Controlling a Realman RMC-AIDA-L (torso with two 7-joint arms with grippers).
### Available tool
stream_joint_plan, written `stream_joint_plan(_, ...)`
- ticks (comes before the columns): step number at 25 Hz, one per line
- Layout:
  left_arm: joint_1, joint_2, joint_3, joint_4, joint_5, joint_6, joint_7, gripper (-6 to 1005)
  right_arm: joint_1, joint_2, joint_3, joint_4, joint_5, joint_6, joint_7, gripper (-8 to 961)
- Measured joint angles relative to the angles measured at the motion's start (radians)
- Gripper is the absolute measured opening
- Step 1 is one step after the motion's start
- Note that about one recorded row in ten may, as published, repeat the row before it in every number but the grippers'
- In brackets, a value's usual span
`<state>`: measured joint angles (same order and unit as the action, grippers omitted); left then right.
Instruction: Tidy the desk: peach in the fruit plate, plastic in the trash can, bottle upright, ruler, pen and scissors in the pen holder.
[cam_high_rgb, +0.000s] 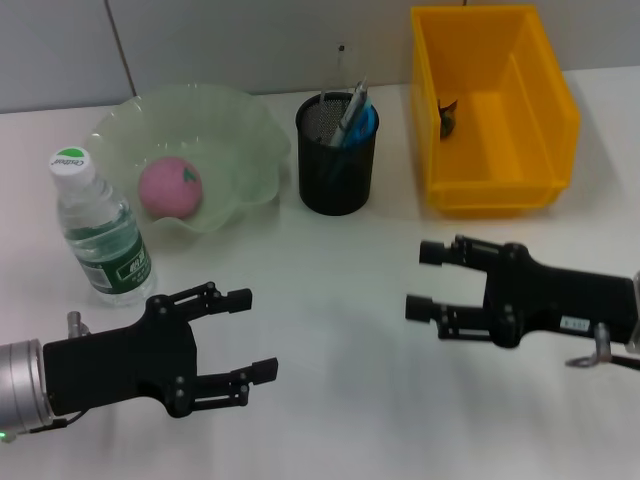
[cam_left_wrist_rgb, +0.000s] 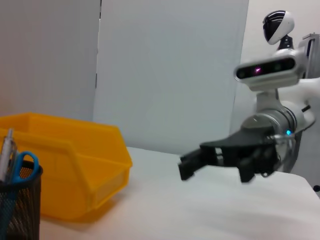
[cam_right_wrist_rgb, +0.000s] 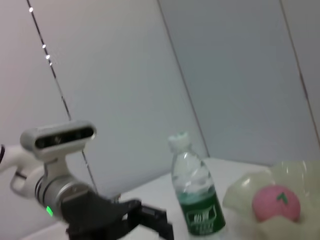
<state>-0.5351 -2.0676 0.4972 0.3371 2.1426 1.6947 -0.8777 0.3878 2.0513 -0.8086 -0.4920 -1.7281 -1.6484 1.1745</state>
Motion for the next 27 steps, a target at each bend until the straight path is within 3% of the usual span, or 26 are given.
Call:
stream_joint_plan(7, 0.002, 0.001, 0.014, -0.001, 0.002, -0.01, -0.037, 828, -0.019, -0.004, 0.004, 0.025, -0.068, 0.022, -0.071, 809)
stream_joint_plan(27, 0.009, 0.003, 0.054, -0.001, 0.002, -0.007, -0.057, 828, -0.008, 0.004, 0.002, 0.039, -0.075, 0.055, -0.127, 809)
